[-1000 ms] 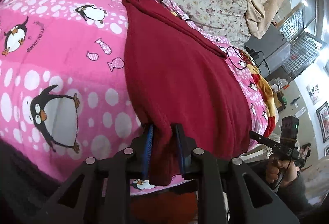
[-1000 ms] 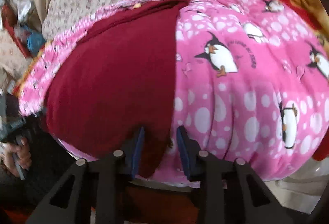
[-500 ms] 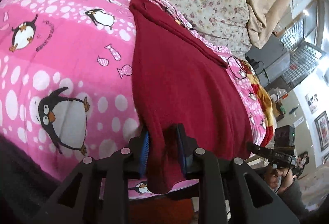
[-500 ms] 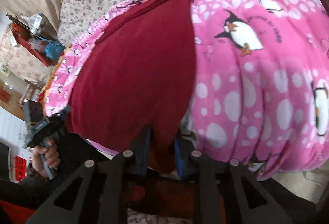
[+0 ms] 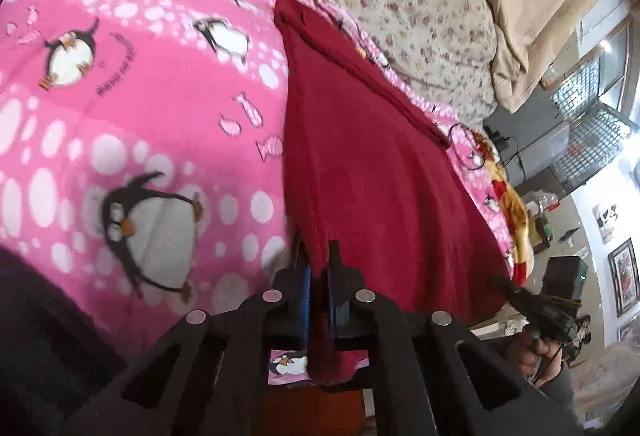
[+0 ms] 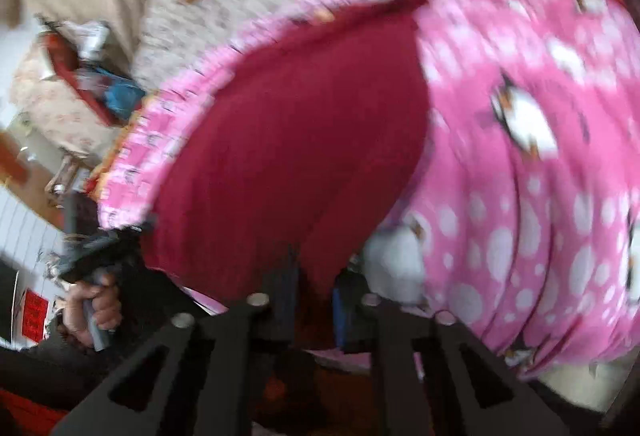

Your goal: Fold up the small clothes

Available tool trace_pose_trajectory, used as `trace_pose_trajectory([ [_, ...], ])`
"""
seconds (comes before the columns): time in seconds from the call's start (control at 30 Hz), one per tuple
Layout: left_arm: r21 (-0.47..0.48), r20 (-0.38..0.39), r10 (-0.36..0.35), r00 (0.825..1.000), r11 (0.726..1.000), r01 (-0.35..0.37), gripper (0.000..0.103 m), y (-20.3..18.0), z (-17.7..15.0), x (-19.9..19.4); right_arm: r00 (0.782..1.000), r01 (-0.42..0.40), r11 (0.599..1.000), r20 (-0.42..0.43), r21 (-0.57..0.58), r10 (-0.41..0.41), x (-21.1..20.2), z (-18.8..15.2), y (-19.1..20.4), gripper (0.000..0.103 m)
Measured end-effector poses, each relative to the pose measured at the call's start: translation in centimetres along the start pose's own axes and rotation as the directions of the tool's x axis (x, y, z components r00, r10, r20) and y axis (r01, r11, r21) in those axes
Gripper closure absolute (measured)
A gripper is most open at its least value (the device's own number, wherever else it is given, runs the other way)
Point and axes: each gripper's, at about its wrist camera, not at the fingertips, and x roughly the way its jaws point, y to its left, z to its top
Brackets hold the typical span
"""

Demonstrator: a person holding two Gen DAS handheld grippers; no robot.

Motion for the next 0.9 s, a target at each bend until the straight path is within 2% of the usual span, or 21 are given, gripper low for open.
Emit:
trace_pose_trajectory([
  [0.07, 0.044, 0.027, -0.008, 1.0, 0.999, 0.007, 0.103, -0.9, 0.2, -1.3, 0.995, -0.053, 0.998, 0.079, -0.041, 0.056, -1.8, 0.6, 1.0, 0.093],
  [0.17, 0.157, 0.076, -0.04, 0.996, 0.987, 0.028, 0.103, -3.4, 0.2, -4.2, 0.972, -0.137, 0.986, 0.178, -0.094, 0.152, -5.0, 1.1, 2.1, 0.094],
  [0.3, 0.225, 0.11, -0.147, 0.983, 0.967, 0.119, 0.103, -5.4, -0.1, -8.2, 0.936, -0.23, 0.956, 0.23, -0.18, 0.268, -8.1, 1.2, 4.5, 0.095],
  [0.37, 0.248, 0.116, -0.191, 0.975, 0.956, 0.158, 0.103, -6.1, -0.5, -10.2, 0.922, -0.248, 0.946, 0.249, -0.208, 0.296, -9.7, 1.1, 5.6, 0.095],
  [0.47, 0.241, 0.131, -0.217, 0.967, 0.954, 0.181, 0.103, -6.8, 0.2, -11.6, 0.9, -0.278, 0.937, 0.283, -0.211, 0.331, -12.0, 1.4, 6.0, 0.095],
  [0.57, 0.234, 0.144, -0.165, 0.976, 0.964, 0.129, 0.103, -8.2, 3.3, -10.2, 0.906, -0.255, 0.953, 0.305, -0.163, 0.295, -12.0, 2.8, 5.0, 0.095],
  [0.63, 0.227, 0.149, -0.136, 0.979, 0.969, 0.1, 0.103, -9.1, 5.5, -8.6, 0.927, -0.196, 0.975, 0.302, -0.106, 0.22, -10.7, 5.2, 4.0, 0.095],
  [0.67, 0.237, 0.159, -0.121, 0.98, 0.968, 0.081, 0.103, -9.7, 6.8, -7.4, 0.941, -0.149, 0.985, 0.294, -0.083, 0.167, -9.7, 6.5, 3.6, 0.095],
  [0.73, 0.25, 0.168, -0.084, 0.982, 0.967, 0.04, 0.103, -10.3, 9.4, -5.0, 0.955, -0.098, 0.994, 0.277, -0.041, 0.106, -7.9, 8.8, 2.6, 0.095],
  [0.8, 0.222, 0.163, -0.061, 0.985, 0.975, 0.023, 0.103, -10.0, 11.9, -2.5, 0.968, -0.05, 0.999, 0.247, 0.018, 0.044, -5.3, 11.7, 1.3, 0.095],
  [0.9, 0.18, 0.172, -0.004, 0.985, 0.983, -0.028, 0.103, -8.8, 16.1, 1.2, 0.979, -0.045, 0.995, 0.202, 0.093, 0.025, -1.6, 15.4, -0.7, 0.095],
])
